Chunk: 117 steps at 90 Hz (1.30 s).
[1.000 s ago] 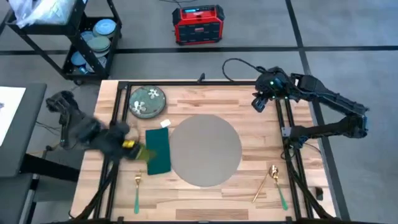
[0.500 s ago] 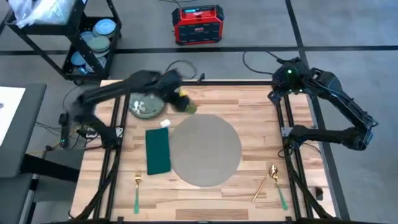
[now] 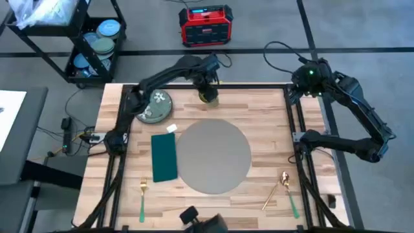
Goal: Set table place
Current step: Move the green cup to the top of the table, then put the gold knife on the gray table mat
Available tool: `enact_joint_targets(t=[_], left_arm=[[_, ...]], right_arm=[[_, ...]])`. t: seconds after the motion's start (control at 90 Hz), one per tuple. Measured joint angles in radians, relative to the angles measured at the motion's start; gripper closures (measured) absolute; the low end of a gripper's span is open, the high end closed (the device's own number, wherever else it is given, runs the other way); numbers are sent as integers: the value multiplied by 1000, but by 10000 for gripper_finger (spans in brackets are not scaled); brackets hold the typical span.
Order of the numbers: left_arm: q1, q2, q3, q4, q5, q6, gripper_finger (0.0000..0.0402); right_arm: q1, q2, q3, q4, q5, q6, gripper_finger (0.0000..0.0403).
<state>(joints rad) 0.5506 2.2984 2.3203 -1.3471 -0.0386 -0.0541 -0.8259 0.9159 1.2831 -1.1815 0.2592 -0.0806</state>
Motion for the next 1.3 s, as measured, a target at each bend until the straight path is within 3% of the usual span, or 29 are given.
enact_joint_targets(t=[0.389,0.589,0.911,1.3], left_arm=[[5,8,7,16,-13,128,398],[5,-11,36,94,-14,148,359],[-1,-45,36,128,-34,155,290],[4,-64,36,137,-66,89,279]], right_arm=[[1,13,0,38,-17,21,285],[1,47,0,35,-84,20,285],[1,88,0,23,-87,-5,285],[2,85,0,-21,-108,-6,285]])
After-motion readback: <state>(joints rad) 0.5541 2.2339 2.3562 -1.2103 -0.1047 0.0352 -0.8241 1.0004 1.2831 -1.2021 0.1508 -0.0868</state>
